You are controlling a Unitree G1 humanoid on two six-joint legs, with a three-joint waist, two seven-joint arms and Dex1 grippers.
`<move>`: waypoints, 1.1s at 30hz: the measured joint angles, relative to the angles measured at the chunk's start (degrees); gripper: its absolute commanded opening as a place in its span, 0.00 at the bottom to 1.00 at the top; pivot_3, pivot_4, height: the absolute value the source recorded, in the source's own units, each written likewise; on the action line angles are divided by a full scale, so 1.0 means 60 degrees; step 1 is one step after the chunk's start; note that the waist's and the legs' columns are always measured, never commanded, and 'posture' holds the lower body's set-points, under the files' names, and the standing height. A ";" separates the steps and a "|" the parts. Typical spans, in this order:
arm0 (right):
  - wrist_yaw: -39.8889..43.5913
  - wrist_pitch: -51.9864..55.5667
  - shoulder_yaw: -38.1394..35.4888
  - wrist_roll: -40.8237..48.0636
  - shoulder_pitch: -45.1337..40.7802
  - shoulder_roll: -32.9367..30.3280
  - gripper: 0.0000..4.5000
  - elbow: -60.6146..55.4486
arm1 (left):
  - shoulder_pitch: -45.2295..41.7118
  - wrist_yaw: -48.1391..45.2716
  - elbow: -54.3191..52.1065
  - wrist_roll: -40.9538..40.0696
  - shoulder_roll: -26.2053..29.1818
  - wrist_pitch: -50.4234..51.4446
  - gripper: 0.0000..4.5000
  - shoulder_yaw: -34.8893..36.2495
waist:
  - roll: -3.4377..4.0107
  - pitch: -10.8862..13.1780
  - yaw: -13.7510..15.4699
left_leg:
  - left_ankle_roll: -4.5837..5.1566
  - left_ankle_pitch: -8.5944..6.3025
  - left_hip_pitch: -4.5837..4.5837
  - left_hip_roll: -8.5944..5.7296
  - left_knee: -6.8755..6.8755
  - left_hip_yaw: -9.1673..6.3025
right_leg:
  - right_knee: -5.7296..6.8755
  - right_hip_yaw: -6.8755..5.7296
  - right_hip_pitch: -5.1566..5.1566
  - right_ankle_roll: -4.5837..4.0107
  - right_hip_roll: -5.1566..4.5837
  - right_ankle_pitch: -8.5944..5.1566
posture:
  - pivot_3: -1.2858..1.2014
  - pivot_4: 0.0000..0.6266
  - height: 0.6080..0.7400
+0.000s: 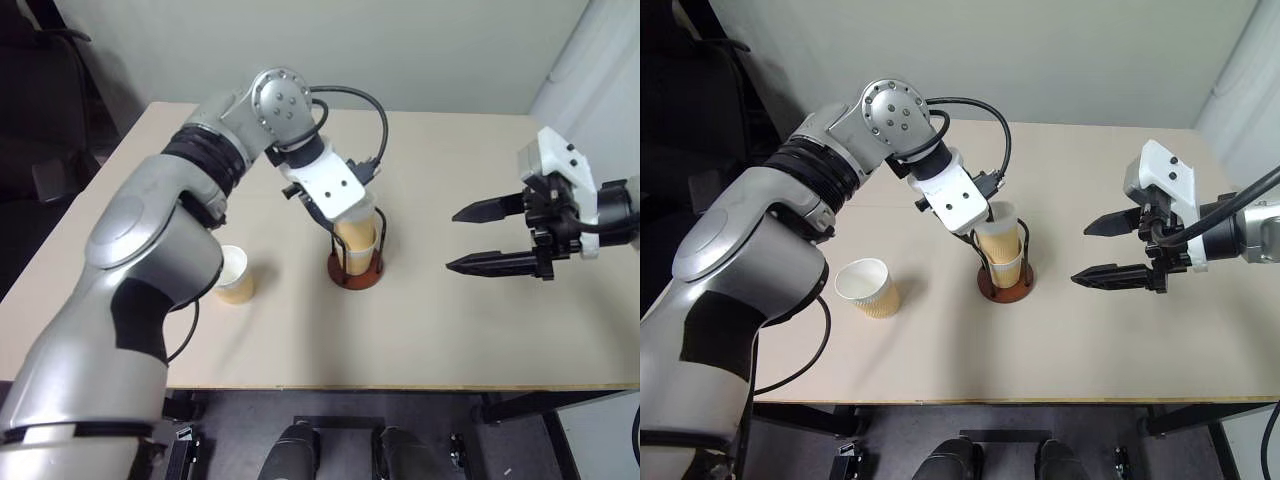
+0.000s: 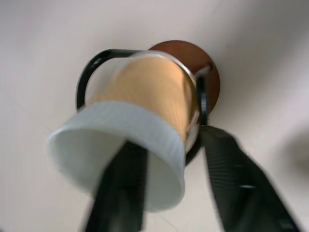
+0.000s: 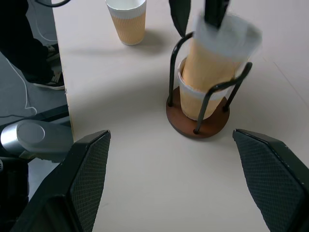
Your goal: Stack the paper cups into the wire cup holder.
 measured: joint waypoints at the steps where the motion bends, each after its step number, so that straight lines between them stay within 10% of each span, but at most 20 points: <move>1: -0.0006 0.0001 -0.0030 0.0020 0.0024 -0.0002 0.92 -0.0019 | 0.0007 -0.0001 0.0091 0.0123 -0.0050 -0.0062 0.77 0.0069 | 0.0000 0.0001 -0.0005 | 0.0000 0.0000 0.0001 -0.0005 -0.0001 0.0010 | 0.0001 -0.0006 -0.0001 -0.0001 0.0010 0.0000 | 0.52 0.24 1.00; 4: -0.0058 0.0006 -0.0071 0.0053 0.0174 -0.0006 0.92 -0.0050 | 0.0007 -0.0002 0.0328 0.0531 -0.0116 -0.0197 0.99 0.0542 | 0.0000 0.0001 -0.0017 | 0.0000 0.0000 0.0001 -0.0008 -0.0004 0.0017 | -0.0002 -0.0004 -0.0002 0.0000 0.0014 0.0001 | 0.52 0.24 1.00; 16: -0.0172 0.0003 -0.0110 0.0073 0.0274 -0.0031 0.92 -0.0105 | -0.0147 -0.0008 0.0710 0.1038 0.0721 0.0085 0.99 0.2369 | 0.0015 0.0001 -0.0095 | 0.0000 0.0000 -0.0009 -0.0007 -0.0033 0.0028 | -0.0004 -0.0010 -0.0036 -0.0005 0.0034 -0.0003 | 0.52 0.24 1.00; 33: 0.0189 -0.0528 0.0066 -0.0059 0.0344 -0.0121 0.92 0.0289 | 0.0875 -0.0015 -0.1768 -0.0112 0.4774 -0.0212 0.99 -0.0339 | 0.0045 -0.0004 -0.0089 | -0.0005 0.0008 -0.0021 -0.0015 -0.0013 -0.0002 | 0.0014 -0.0020 -0.0060 -0.0040 0.0004 -0.0008 | 0.52 0.24 1.00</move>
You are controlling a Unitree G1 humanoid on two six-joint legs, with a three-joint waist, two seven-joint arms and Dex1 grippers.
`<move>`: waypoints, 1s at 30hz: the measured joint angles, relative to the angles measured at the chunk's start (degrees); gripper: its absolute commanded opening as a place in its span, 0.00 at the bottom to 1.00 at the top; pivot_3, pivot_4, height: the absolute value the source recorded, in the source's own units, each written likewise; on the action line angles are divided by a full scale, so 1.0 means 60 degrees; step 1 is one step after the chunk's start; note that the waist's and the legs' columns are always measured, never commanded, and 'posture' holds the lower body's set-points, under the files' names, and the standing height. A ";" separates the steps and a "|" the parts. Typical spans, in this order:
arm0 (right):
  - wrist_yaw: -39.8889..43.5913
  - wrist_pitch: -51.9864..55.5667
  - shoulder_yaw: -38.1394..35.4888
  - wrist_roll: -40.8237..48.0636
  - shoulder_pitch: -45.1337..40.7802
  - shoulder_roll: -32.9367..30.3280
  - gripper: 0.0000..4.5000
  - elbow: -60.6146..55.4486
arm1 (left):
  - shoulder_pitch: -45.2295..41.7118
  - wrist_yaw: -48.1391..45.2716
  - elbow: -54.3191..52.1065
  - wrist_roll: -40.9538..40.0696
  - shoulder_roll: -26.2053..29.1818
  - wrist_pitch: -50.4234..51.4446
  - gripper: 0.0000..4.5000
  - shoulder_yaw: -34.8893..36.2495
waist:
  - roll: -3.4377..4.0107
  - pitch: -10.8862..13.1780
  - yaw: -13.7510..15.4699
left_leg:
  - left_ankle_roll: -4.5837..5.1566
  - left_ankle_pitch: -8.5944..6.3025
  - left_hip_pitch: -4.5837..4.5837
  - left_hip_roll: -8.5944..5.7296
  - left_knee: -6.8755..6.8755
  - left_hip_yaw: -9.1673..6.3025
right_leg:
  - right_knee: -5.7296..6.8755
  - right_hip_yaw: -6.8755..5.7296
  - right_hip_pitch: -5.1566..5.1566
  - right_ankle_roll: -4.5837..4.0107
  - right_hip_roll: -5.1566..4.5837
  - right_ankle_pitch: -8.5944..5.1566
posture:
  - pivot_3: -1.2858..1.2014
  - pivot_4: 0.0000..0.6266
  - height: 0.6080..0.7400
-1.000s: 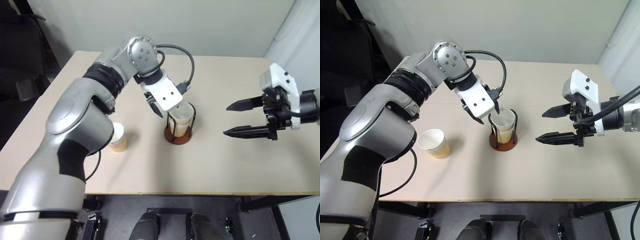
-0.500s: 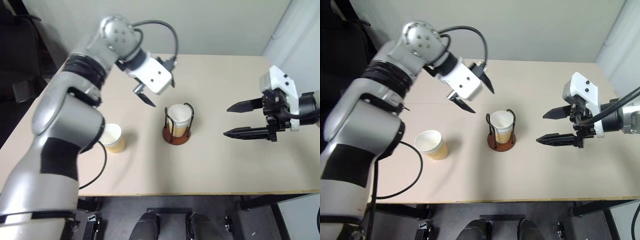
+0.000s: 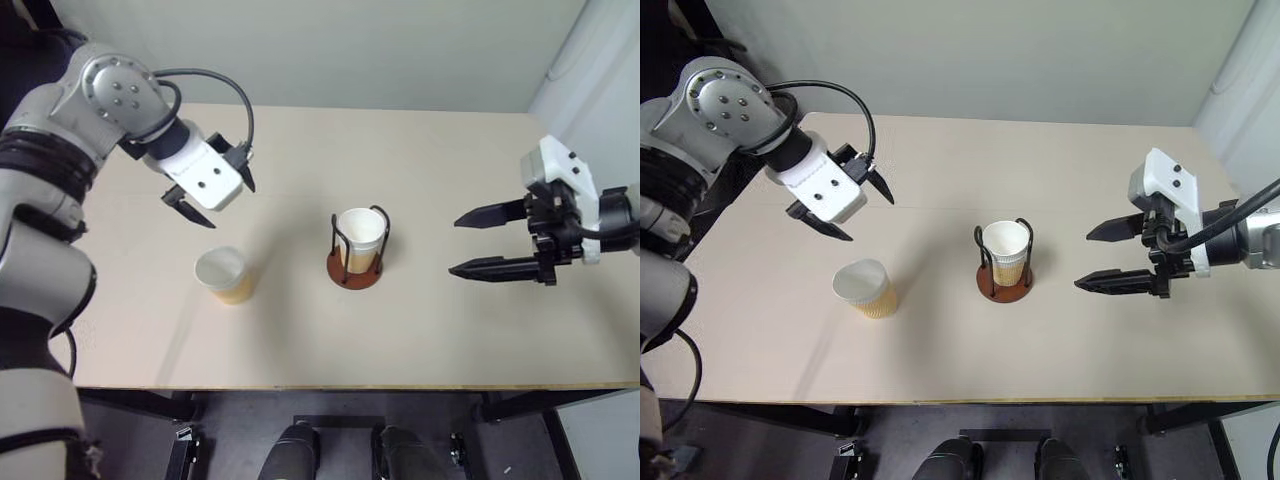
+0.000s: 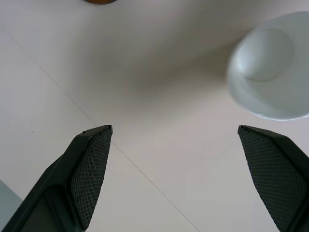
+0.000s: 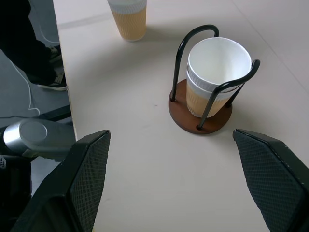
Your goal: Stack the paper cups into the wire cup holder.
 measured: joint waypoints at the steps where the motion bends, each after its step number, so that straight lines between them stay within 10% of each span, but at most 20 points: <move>1: 0.0037 -0.0032 0.0038 -0.0013 -0.0063 0.0003 0.92 0.0031 | 0.0074 0.0000 -0.0030 0.0043 0.0007 0.0002 0.99 0.0003 | 0.0000 0.0000 0.0003 | 0.0000 0.0001 -0.0005 0.0008 0.0006 -0.0014 | 0.0000 0.0011 0.0009 0.0003 -0.0023 0.0002 | 0.52 0.24 1.00; 30: -0.0084 0.0169 0.0265 0.0013 -0.0424 0.0586 0.92 0.0075 | 0.1641 -0.0005 -0.0861 0.0627 0.0165 -0.0309 0.99 0.0120 | 0.0002 -0.0002 -0.0132 | -0.0031 0.0028 -0.0019 0.0030 -0.0006 -0.0028 | 0.0021 0.0007 -0.0022 -0.0038 0.0026 0.0028 | 0.52 0.24 1.00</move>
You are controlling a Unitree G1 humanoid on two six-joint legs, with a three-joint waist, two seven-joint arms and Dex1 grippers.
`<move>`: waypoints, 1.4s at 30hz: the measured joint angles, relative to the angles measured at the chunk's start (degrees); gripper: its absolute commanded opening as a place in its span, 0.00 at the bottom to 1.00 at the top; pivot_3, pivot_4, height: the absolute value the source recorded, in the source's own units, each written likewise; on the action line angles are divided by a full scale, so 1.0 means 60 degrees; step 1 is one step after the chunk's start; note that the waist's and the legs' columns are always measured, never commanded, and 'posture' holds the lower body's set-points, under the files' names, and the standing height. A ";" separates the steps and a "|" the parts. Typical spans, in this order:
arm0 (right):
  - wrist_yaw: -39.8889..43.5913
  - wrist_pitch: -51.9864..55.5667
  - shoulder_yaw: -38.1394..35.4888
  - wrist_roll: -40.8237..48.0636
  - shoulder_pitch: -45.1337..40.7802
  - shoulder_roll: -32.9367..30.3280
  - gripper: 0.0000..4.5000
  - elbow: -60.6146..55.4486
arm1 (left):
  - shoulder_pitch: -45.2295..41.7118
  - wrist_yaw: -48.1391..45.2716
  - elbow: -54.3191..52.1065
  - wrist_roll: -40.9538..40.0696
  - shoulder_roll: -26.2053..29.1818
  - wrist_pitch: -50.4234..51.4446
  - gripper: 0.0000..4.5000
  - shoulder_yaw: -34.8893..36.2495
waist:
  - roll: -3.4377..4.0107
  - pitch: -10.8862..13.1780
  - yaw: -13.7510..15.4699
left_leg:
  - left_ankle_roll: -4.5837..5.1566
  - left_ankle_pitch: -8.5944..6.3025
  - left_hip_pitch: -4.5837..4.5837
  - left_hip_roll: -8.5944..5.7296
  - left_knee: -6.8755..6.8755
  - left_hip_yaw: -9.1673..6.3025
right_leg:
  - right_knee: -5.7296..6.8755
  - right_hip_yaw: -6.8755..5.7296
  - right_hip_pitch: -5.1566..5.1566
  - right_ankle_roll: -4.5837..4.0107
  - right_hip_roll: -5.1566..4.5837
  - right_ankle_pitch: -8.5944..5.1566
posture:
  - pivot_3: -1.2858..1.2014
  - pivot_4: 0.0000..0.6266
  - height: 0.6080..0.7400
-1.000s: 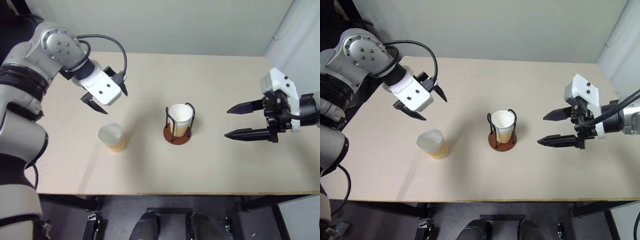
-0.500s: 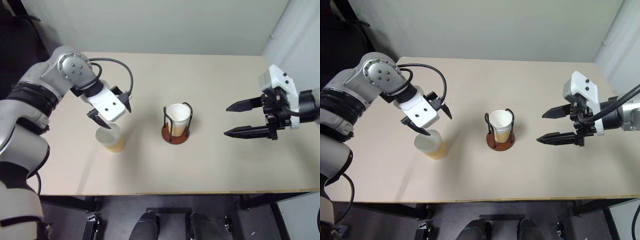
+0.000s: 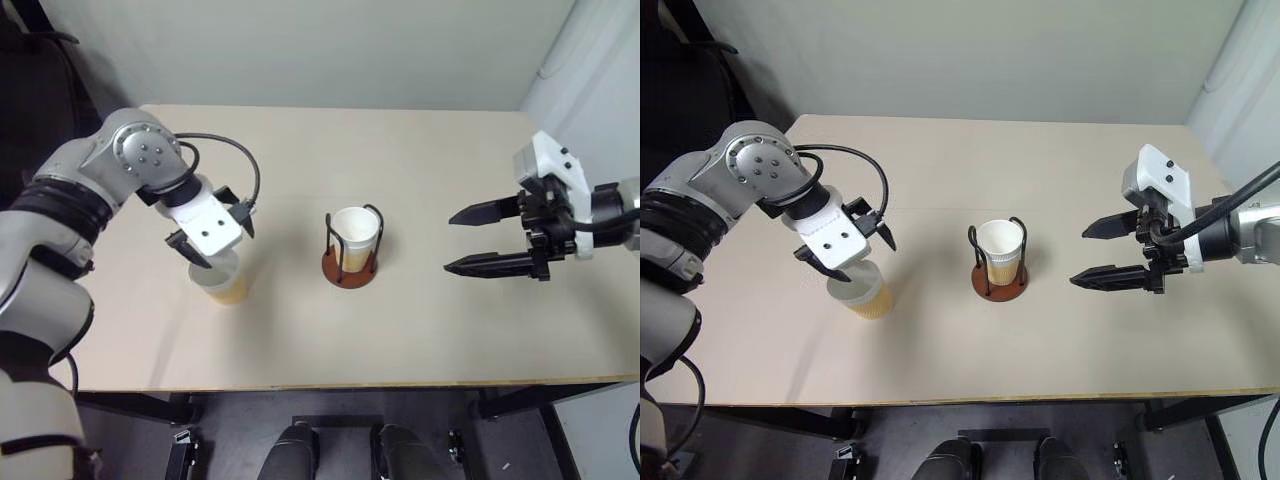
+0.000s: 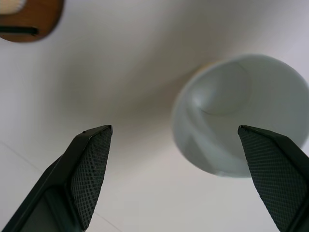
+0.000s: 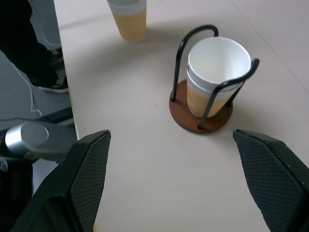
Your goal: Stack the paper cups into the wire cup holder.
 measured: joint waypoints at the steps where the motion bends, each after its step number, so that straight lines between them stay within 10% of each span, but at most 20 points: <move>1: 0.0002 -0.0032 0.0000 0.0000 -0.0045 0.0123 0.92 0.0005 | 0.0045 0.0000 0.0116 0.0130 -0.0039 -0.0087 0.99 0.0104 | 0.0000 0.0000 -0.0001 | 0.0002 0.0002 0.0001 -0.0006 -0.0002 0.0004 | 0.0004 -0.0006 0.0000 -0.0001 0.0006 0.0000 | 0.52 0.24 1.00; 14: 0.0138 -0.0420 0.0043 -0.0030 -0.0517 0.0936 0.92 0.0294 | 0.0503 0.0000 0.0371 0.0735 -0.0350 -0.0411 0.95 0.0727 | -0.0005 -0.0003 0.0013 | -0.0001 0.0008 -0.0006 -0.0002 -0.0005 -0.0015 | -0.0008 -0.0012 -0.0005 -0.0008 -0.0005 0.0007 | 0.52 0.24 1.00; 27: 0.0017 -0.0633 0.0058 -0.0186 -0.0557 0.1453 0.92 0.0372 | 0.0885 -0.0012 0.0123 0.1039 -0.1076 -0.0072 0.00 0.0738 | -0.0003 -0.0003 -0.0002 | -0.0003 0.0013 -0.0007 -0.0009 -0.0002 -0.0010 | -0.0007 -0.0011 -0.0003 -0.0003 0.0001 0.0021 | 0.52 0.24 1.00; 42: 0.0057 -0.0723 0.0054 -0.0199 -0.0558 0.1304 0.92 0.0483 | -0.1542 -0.0017 0.2029 0.1099 -0.2720 0.0349 0.00 0.1085 | -0.0006 -0.0002 0.0120 | 0.0004 0.0020 -0.0042 -0.0027 0.0000 -0.0007 | -0.0052 -0.0009 -0.0004 -0.0009 -0.0014 0.0033 | 0.52 0.24 1.00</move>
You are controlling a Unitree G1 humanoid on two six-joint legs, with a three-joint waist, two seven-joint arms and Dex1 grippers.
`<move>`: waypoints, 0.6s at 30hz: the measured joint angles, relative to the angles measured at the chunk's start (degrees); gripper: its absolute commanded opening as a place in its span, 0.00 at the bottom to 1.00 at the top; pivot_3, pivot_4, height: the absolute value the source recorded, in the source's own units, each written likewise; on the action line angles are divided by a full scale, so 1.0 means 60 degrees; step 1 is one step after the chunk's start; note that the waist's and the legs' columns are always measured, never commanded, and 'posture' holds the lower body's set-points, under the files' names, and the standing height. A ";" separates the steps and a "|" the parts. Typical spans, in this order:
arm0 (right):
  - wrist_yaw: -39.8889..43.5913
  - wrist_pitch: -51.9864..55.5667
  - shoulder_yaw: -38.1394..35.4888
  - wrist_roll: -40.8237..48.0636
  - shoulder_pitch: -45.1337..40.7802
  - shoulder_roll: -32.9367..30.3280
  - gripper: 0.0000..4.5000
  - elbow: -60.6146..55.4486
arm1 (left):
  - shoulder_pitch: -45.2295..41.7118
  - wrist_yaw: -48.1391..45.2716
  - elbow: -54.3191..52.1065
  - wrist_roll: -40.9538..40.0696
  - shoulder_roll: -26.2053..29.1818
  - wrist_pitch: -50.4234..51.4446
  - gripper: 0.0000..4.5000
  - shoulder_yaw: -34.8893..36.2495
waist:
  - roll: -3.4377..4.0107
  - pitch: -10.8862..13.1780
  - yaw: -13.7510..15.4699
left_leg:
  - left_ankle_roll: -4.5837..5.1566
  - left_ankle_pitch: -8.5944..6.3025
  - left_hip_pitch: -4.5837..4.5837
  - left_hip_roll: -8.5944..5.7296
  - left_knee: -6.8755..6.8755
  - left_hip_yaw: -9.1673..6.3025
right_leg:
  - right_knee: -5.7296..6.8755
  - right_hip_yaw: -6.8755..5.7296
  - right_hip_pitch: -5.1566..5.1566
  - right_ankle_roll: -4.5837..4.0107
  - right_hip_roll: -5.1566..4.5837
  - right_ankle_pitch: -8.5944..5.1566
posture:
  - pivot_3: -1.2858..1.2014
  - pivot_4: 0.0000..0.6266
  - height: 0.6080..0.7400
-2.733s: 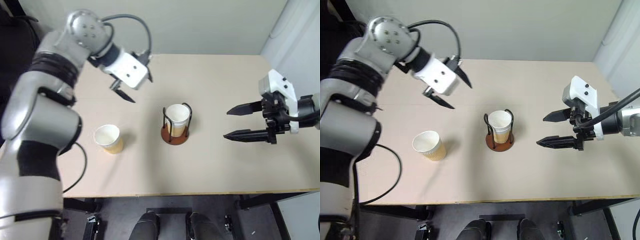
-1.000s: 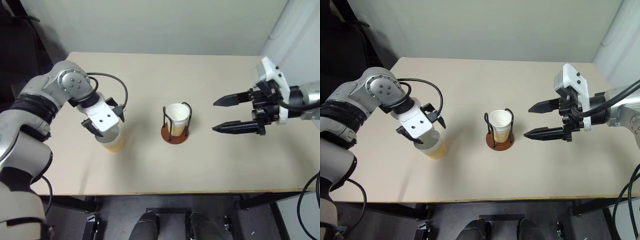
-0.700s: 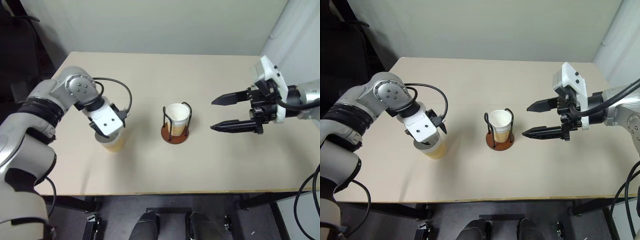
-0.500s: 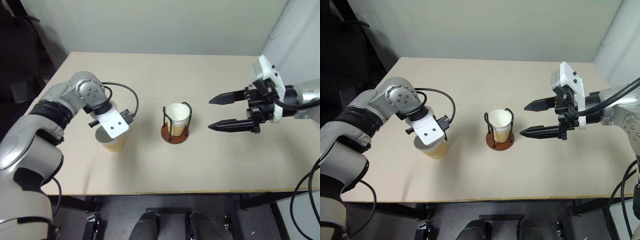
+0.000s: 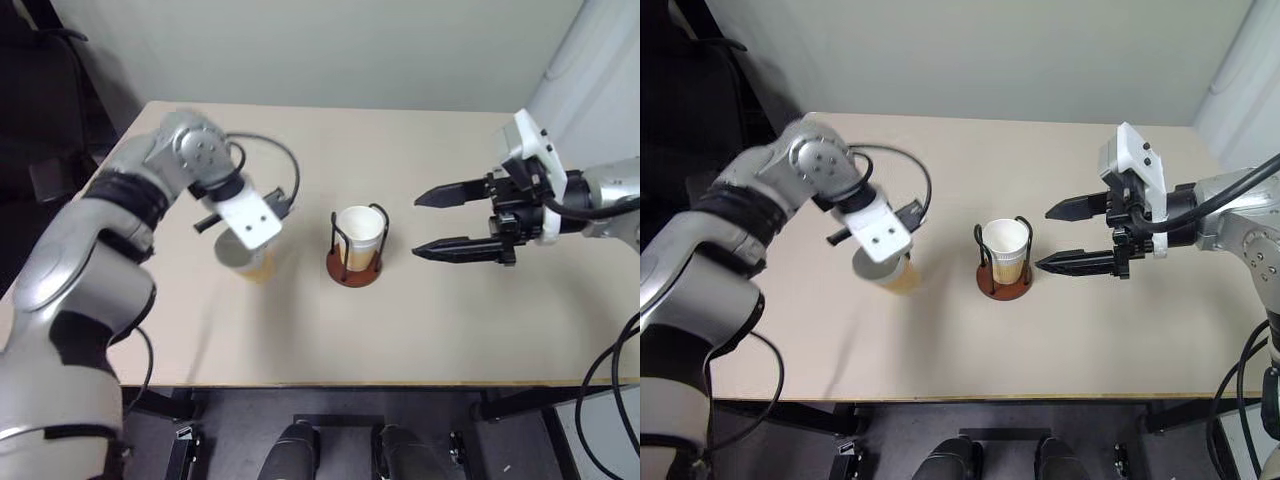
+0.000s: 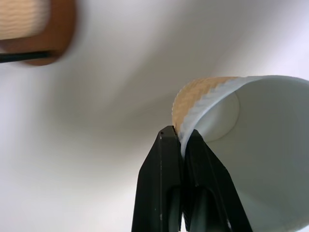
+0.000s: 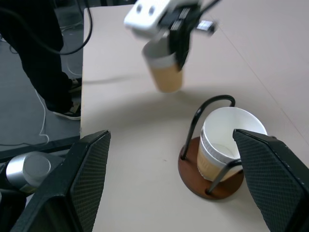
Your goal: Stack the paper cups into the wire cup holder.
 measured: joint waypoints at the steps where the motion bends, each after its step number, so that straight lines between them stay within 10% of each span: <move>1: 0.0063 -0.0001 0.0001 -0.0011 -0.0003 -0.0069 0.92 0.0077 | -0.0404 0.0000 0.0335 0.0057 -0.0257 0.0067 0.00 0.0179 | -0.0001 0.0001 0.0001 | 0.0002 -0.0002 -0.0001 0.0001 -0.0008 -0.0001 | -0.0002 0.0006 -0.0004 0.0005 -0.0007 0.0002 | 0.52 0.24 1.00; 18: 0.0806 -0.0344 0.0000 -0.0614 -0.0304 -0.0952 0.92 0.0942 | -0.2634 0.1749 0.2182 0.2582 -0.1995 0.0653 0.00 0.2109 | 0.0005 0.0018 -0.0068 | 0.0012 -0.0027 0.0001 0.0031 -0.0019 0.0019 | -0.0004 0.0029 -0.0012 0.0029 0.0000 -0.0013 | 0.52 0.24 1.00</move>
